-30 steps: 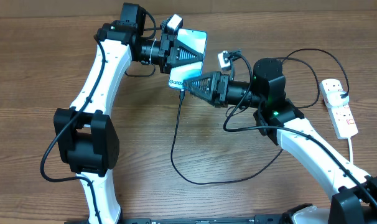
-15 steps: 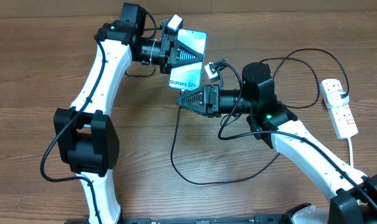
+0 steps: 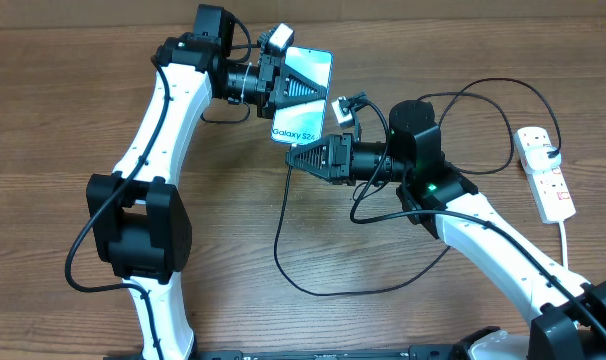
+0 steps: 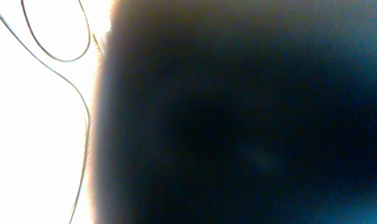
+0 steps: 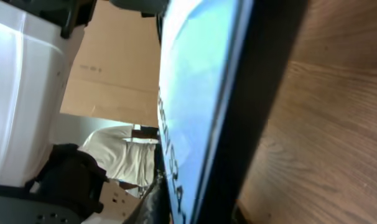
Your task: Plug charger to phone and switch on socket
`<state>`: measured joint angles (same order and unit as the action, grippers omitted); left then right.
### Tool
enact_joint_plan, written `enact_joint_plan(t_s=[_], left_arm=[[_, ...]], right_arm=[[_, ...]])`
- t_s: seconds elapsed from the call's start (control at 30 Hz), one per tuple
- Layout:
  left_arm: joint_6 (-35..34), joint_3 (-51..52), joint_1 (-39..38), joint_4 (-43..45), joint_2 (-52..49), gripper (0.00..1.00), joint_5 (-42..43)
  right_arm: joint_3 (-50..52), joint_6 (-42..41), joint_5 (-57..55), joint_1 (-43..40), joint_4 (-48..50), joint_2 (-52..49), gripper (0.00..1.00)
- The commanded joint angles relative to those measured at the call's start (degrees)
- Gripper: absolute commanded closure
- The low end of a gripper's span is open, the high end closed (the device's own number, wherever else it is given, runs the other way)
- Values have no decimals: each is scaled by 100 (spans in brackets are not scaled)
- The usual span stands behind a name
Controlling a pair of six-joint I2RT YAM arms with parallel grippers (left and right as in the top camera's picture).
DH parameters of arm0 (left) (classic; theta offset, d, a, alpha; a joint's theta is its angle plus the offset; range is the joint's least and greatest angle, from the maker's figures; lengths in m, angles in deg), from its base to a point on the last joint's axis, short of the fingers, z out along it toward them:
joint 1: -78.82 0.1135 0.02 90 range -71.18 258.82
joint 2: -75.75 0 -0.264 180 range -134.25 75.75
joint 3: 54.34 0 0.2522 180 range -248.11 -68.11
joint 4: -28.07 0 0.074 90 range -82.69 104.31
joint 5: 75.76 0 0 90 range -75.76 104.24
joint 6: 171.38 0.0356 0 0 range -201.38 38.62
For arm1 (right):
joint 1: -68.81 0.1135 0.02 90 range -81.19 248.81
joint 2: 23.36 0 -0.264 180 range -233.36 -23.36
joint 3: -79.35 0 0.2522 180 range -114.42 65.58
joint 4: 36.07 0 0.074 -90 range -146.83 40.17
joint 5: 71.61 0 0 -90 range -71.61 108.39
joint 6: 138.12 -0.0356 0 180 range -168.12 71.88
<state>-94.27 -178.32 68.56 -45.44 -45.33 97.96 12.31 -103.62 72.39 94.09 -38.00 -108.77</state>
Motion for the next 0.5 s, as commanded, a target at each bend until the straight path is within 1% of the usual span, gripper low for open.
enact_joint_plan(t_s=[0.0,0.07,0.17,0.33,0.47], left_arm=[[90,-63,7,-2,197,96,223],[90,-63,7,-2,197,96,162],[90,-63,7,-55,197,96,-17],[138,-63,4,-140,197,96,-9],[330,-63,4,-216,197,96,-9]], right_arm=[[-107,92,-151,7,2,33,91],[-107,96,-170,7,2,33,96],[-107,92,-262,4,2,33,96],[-107,-15,-404,4,0,33,96],[-109,-48,-409,-31,0,33,96]])
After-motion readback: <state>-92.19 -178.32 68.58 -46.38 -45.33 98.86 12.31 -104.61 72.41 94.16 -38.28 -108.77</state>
